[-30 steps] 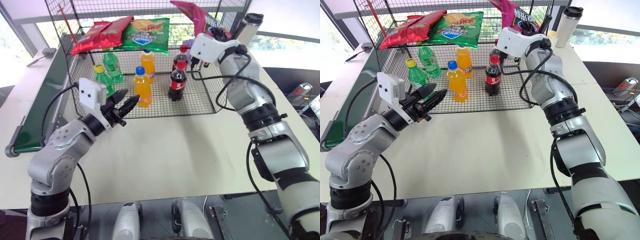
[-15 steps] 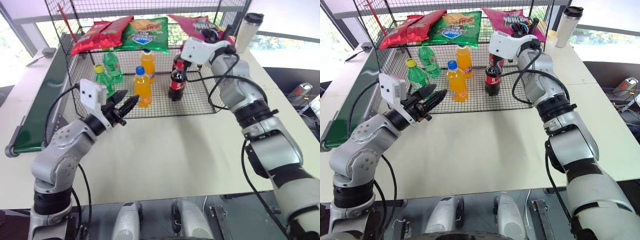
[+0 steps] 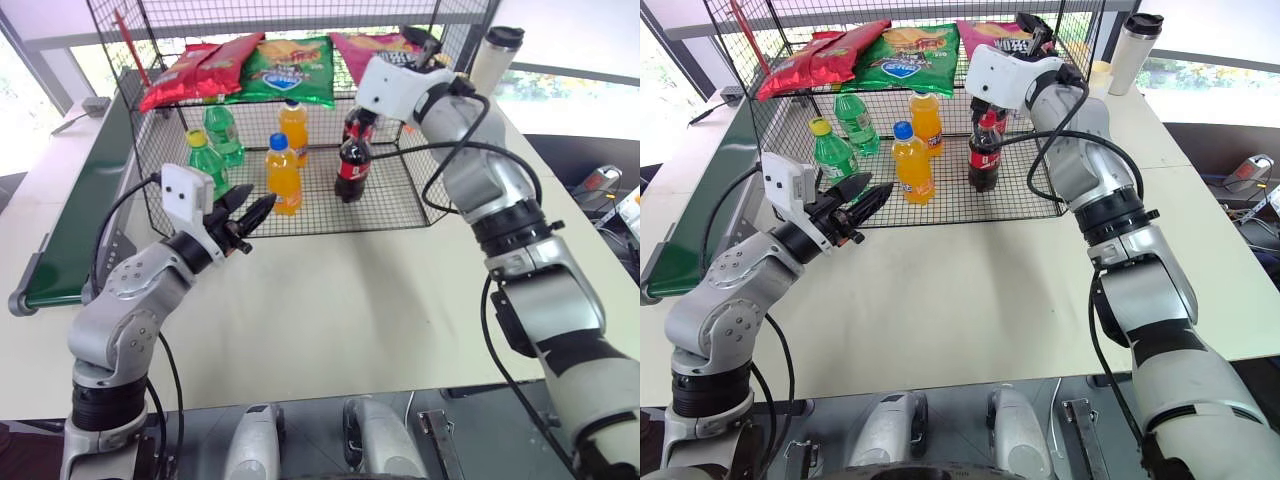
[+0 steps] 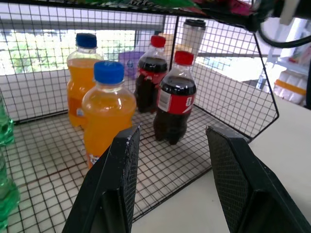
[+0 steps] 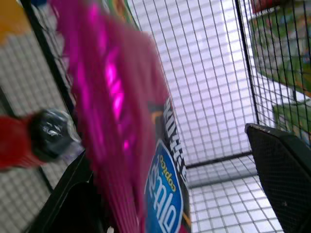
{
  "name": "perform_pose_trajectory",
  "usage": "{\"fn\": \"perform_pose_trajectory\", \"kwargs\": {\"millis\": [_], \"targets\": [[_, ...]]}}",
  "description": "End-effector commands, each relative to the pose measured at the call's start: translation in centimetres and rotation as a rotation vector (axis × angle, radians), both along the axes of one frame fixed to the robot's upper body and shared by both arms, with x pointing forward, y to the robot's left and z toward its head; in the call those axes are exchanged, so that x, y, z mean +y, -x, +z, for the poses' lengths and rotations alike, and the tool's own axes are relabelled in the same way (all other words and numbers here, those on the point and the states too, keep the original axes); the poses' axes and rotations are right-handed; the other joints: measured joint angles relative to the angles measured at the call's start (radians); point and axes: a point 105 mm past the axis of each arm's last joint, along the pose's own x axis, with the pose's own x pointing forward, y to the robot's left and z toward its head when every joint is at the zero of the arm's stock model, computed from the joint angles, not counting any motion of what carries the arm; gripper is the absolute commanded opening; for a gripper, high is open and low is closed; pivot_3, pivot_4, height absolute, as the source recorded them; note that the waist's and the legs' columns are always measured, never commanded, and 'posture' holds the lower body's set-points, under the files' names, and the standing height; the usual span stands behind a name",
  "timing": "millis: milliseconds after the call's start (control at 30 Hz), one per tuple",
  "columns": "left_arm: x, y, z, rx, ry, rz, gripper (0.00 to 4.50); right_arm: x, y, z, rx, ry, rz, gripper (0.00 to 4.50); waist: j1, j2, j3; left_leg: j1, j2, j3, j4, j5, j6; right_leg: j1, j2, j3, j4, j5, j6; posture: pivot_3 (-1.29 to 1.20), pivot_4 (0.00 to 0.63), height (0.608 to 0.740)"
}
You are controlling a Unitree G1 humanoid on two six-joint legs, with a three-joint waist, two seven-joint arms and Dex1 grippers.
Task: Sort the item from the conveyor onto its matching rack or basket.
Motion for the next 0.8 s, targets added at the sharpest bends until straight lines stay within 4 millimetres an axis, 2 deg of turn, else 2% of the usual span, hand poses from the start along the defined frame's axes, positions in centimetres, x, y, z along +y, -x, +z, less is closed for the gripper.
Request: {"fn": "perform_pose_trajectory", "kwargs": {"millis": [33,167,333,400,433,533,633,800], "targets": [[-0.3,0.1,0.9,-0.049,-0.001,-0.011,2.24,1.8,1.6,1.7,-0.033,-0.093,0.157,3.89,0.000,0.000,0.000,0.000,0.000,0.000,0.000,0.000,0.000,0.000,0.000,0.000,0.000,0.000,0.000,0.00,0.150,0.740],[-0.3,0.0,0.7,-0.048,-0.002,-0.009,2.24,2.6,2.1,2.4,-0.064,-0.171,0.229,3.89,0.000,0.000,0.000,0.000,0.000,0.000,0.000,0.000,0.000,0.000,0.000,0.000,0.000,0.000,0.000,0.00,0.150,0.740],[0.0,0.1,0.5,-0.045,-0.004,0.002,2.24,3.2,2.4,2.5,-0.073,-0.184,0.292,3.89,0.003,0.000,0.000,-0.001,0.000,0.000,0.000,0.000,0.000,0.000,0.000,0.000,-0.001,0.000,0.000,0.00,0.150,0.740],[0.1,0.1,0.5,-0.044,-0.007,0.005,2.24,3.4,2.8,2.6,-0.079,-0.186,0.320,3.89,0.002,0.000,0.000,-0.001,0.000,0.000,0.000,0.000,0.000,0.000,0.000,0.000,-0.001,0.000,0.000,0.00,0.150,0.740],[0.4,0.2,0.4,-0.044,-0.012,0.013,2.24,3.3,3.5,2.3,-0.068,-0.183,0.358,3.89,0.002,0.000,0.000,-0.001,0.000,0.000,0.000,0.000,0.000,0.000,0.000,0.000,-0.001,0.000,0.000,0.00,0.150,0.740],[1.0,0.5,0.4,-0.059,-0.039,0.036,2.24,2.4,5.9,2.3,-0.037,-0.236,0.462,3.89,0.005,0.000,0.000,-0.001,0.000,0.000,-0.001,0.000,0.000,0.000,0.000,0.000,-0.002,0.000,0.000,0.00,0.150,0.740],[1.6,1.0,0.2,-0.046,-0.047,0.012,2.24,1.1,8.0,3.1,0.014,-0.362,0.547,3.89,0.004,0.000,0.000,-0.002,0.000,0.000,-0.001,0.000,0.000,-0.001,-0.001,0.000,-0.002,0.000,0.000,0.00,0.150,0.740],[3.0,1.7,0.1,-0.023,-0.096,0.005,2.24,-2.5,11.7,4.0,0.160,-0.612,0.673,3.89,0.006,0.000,0.000,-0.001,0.000,0.000,0.000,0.000,0.000,0.000,0.000,-0.001,-0.001,0.000,0.000,0.00,0.150,0.740]]}}
